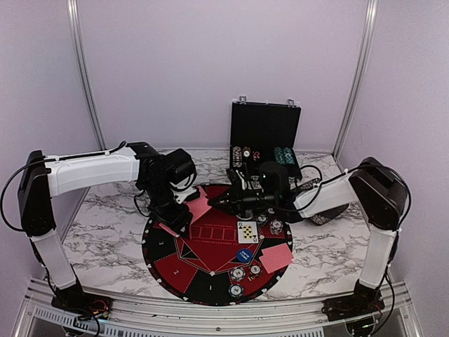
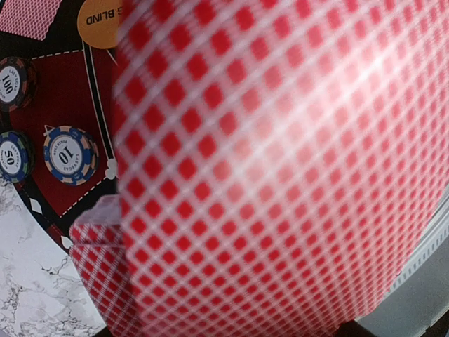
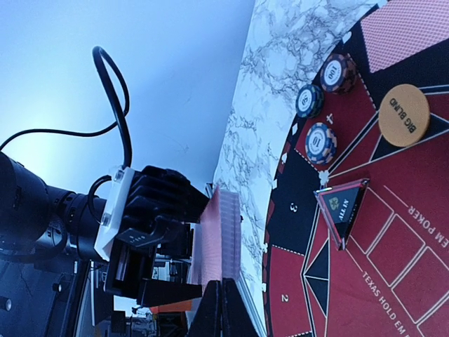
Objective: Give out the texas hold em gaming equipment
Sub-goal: Pick up the poker card from the face-down deck piles.
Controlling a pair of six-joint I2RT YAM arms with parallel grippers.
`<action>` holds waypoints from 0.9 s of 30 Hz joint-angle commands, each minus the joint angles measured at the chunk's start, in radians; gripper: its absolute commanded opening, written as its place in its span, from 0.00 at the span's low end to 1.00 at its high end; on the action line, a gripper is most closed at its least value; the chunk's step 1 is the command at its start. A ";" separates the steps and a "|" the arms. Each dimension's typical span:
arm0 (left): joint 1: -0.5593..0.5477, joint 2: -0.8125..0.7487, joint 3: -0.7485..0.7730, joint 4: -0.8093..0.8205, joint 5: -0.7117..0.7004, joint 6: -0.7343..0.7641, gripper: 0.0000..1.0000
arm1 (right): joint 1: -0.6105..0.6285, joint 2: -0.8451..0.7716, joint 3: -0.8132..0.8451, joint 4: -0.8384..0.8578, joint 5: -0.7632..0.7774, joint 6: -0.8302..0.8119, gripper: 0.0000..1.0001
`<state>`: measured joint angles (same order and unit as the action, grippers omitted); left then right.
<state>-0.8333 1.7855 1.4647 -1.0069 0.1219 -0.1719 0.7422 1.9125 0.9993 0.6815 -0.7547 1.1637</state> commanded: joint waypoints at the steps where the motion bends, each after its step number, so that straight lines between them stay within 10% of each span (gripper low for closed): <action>1: -0.004 -0.025 -0.010 -0.010 -0.008 0.001 0.49 | -0.037 -0.071 -0.041 0.045 -0.007 0.008 0.00; 13: -0.003 -0.033 -0.024 -0.003 -0.008 0.003 0.49 | -0.134 -0.233 -0.138 -0.167 0.077 -0.250 0.00; 27: 0.007 -0.049 -0.043 0.002 -0.008 -0.001 0.49 | -0.044 -0.372 -0.050 -0.589 0.607 -0.935 0.00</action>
<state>-0.8322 1.7794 1.4261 -1.0035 0.1211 -0.1722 0.6312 1.5475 0.8837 0.2062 -0.3691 0.4648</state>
